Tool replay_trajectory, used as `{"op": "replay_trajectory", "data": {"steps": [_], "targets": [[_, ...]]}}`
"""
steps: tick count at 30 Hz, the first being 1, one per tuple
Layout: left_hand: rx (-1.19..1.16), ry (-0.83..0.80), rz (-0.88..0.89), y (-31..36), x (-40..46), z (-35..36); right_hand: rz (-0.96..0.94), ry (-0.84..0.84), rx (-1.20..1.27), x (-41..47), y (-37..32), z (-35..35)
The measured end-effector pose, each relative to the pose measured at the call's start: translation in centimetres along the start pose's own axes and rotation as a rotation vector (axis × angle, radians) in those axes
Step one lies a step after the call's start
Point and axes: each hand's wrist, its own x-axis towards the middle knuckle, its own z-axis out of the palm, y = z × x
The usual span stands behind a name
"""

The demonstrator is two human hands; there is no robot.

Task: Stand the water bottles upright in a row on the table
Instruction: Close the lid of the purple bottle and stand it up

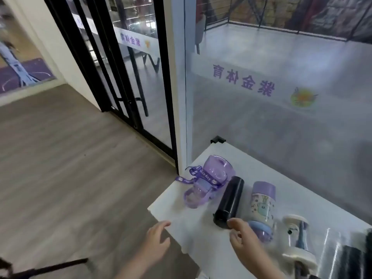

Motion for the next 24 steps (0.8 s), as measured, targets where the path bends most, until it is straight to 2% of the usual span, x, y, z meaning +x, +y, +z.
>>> {"op": "replay_trajectory", "data": {"steps": [10,16,24], "targets": [[0.103,-0.141,0.052,3.9,10.7,0.3,-0.216,-0.025,-0.264,10.3,-1.7,-0.1],[0.187,-0.236,0.212,4.0,14.7,-0.2,-0.324,0.091,-0.425,12.3,-1.7,2.1],[0.094,-0.336,0.470,4.0,17.9,-3.5,-0.206,0.148,-0.497,13.9,-3.2,4.8]]}}
